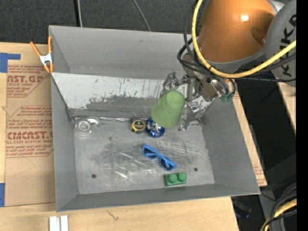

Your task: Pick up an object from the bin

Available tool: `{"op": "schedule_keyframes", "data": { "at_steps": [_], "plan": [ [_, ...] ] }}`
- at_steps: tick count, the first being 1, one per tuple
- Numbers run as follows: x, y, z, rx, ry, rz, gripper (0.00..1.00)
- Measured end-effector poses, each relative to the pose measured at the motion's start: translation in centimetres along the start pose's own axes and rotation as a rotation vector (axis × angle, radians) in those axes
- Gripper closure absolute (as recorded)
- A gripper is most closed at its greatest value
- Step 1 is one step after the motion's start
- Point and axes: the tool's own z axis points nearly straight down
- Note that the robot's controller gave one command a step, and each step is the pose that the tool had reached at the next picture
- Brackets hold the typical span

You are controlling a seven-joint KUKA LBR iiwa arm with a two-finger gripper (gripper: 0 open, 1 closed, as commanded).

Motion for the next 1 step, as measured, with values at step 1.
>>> {"op": "schedule_keyframes", "data": {
  "at_steps": [1],
  "plan": [
    [4.97, 0.74, 9.76, -0.007, 0.020, 0.020, 1.00]
  ]
}}
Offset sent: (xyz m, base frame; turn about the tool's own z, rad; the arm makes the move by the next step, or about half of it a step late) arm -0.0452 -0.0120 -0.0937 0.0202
